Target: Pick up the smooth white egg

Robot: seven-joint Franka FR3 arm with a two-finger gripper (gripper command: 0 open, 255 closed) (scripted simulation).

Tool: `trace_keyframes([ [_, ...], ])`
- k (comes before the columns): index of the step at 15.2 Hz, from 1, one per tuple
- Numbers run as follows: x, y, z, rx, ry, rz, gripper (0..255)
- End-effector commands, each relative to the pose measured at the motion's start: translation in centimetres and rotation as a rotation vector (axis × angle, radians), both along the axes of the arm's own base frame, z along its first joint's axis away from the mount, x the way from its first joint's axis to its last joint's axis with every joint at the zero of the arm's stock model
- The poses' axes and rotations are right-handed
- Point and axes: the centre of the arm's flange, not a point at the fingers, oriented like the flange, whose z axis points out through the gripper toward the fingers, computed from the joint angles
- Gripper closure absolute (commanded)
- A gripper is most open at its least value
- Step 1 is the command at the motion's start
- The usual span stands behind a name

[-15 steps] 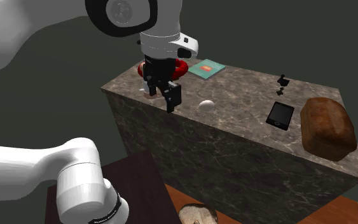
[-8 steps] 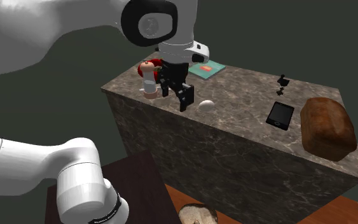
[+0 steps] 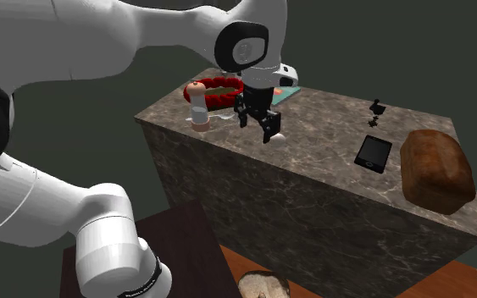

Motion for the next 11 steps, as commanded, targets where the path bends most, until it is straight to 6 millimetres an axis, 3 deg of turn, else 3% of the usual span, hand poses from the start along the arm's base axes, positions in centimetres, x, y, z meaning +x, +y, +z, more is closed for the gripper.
trace_keyframes([
  [1,2.0,0.8,-1.6,-0.005,-0.005,0.010,0],
  [11,11.9,5.8,-7.6,-0.034,-0.025,0.058,0],
])
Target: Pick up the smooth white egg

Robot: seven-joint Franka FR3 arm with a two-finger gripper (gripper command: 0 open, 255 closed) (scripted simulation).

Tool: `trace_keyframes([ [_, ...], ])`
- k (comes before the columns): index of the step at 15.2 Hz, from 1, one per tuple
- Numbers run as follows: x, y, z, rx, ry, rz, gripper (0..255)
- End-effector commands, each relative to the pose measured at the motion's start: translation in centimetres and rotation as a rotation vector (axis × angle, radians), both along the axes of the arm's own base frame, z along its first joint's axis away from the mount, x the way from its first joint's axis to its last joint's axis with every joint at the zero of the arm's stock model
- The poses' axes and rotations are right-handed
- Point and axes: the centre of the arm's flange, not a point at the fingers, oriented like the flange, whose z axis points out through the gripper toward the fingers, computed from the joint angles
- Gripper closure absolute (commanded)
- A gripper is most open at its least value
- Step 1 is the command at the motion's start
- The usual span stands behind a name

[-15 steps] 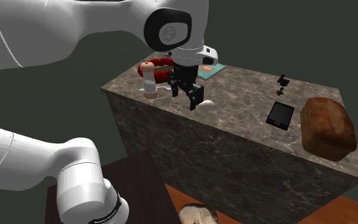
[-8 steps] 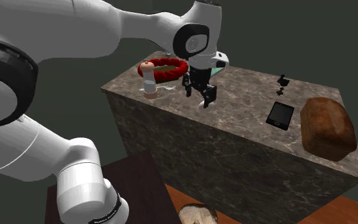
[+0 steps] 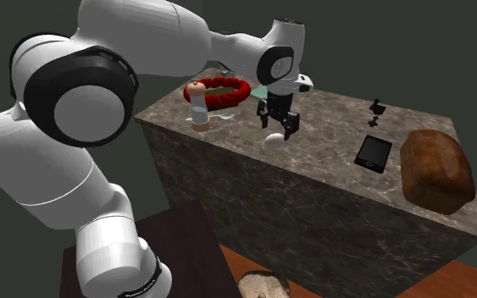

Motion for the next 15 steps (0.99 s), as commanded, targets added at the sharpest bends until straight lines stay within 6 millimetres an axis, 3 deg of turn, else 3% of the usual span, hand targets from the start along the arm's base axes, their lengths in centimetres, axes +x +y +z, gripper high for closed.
trace_keyframes([
  [1,1.0,0.5,-1.3,-0.002,-0.002,0.004,0],
  [9,1.0,0.5,-4.7,-0.002,-0.002,0.004,0],
  [10,1.0,0.5,-4.7,-0.002,-0.002,0.004,255],
  [15,1.1,0.5,-4.7,-0.002,-0.002,0.004,255],
])
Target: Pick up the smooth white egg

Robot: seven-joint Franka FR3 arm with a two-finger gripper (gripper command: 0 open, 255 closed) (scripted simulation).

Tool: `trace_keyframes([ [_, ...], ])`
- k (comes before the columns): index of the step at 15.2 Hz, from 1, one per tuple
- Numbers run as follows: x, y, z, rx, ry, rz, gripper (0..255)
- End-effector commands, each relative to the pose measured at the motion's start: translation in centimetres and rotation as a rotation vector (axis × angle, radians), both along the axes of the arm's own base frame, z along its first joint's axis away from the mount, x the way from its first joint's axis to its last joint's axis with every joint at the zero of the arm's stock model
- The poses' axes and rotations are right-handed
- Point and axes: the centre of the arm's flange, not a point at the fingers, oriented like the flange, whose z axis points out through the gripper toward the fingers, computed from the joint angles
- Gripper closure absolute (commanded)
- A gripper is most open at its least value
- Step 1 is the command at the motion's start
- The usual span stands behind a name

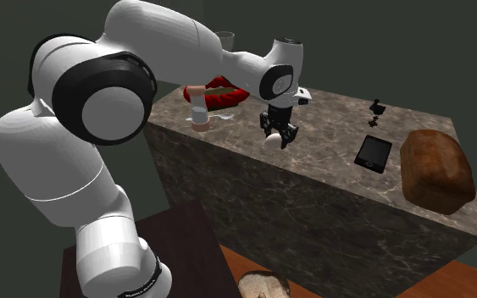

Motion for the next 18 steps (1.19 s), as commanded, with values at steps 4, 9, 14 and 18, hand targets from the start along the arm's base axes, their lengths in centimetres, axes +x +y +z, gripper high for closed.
trace_keyframes([
  [4,-0.1,0.0,-0.1,0.000,0.002,0.000,255],
  [9,-0.1,0.0,2.5,0.000,0.002,0.000,255],
  [14,-0.1,0.0,5.2,0.000,0.002,0.000,255],
  [18,-0.1,0.0,7.3,0.000,0.002,0.000,255],
])
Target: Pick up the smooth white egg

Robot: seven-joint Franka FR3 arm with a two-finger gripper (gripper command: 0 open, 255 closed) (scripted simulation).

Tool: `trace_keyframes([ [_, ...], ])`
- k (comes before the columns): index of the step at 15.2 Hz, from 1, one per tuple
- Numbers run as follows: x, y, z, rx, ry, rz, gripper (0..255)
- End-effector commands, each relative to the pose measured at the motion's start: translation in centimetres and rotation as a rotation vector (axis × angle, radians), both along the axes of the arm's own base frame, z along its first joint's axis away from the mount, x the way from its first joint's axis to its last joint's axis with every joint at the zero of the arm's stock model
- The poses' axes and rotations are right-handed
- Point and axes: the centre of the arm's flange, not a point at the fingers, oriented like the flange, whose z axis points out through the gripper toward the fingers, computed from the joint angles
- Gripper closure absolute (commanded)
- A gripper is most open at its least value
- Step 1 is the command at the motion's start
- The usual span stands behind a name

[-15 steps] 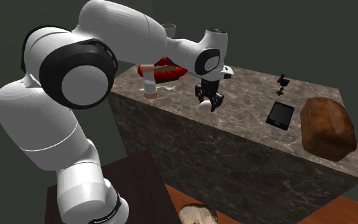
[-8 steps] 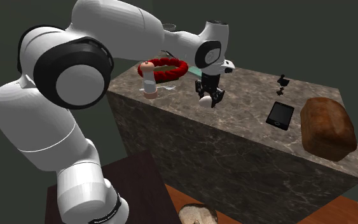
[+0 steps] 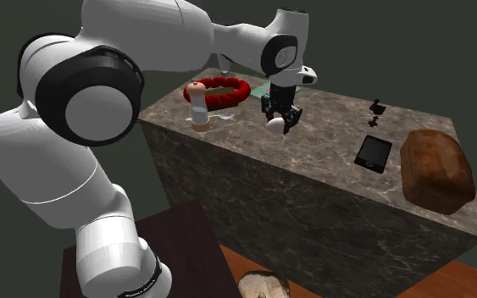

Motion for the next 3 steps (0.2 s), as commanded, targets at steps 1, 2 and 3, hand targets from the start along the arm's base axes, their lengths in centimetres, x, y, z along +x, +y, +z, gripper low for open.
trace_keyframes([
  [1,-0.05,0.04,1.07,0.000,0.000,0.000,255],
  [2,-0.05,0.04,1.15,0.000,0.000,0.000,255],
  [3,-0.05,0.04,1.15,0.000,0.000,0.000,255],
])
